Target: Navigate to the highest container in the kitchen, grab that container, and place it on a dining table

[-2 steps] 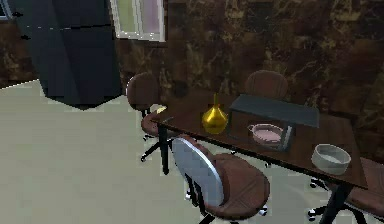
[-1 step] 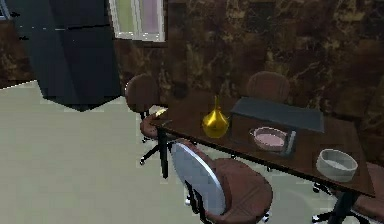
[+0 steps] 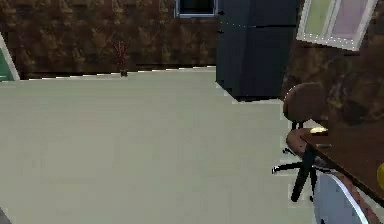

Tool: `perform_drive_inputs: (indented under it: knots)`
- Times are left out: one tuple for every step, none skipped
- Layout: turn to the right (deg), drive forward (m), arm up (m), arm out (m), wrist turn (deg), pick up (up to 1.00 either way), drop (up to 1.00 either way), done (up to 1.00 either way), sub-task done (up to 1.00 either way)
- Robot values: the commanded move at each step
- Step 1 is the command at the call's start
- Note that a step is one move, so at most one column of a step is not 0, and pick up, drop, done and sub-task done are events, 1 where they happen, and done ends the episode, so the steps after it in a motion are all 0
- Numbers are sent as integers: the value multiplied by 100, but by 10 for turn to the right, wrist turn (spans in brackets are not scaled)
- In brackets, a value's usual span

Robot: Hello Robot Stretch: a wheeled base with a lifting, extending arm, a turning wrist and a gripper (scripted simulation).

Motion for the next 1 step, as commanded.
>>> perform_drive_inputs:
  knots:
    - [-450, 0, 0, 0, 0, 0, 0, 0, 0]
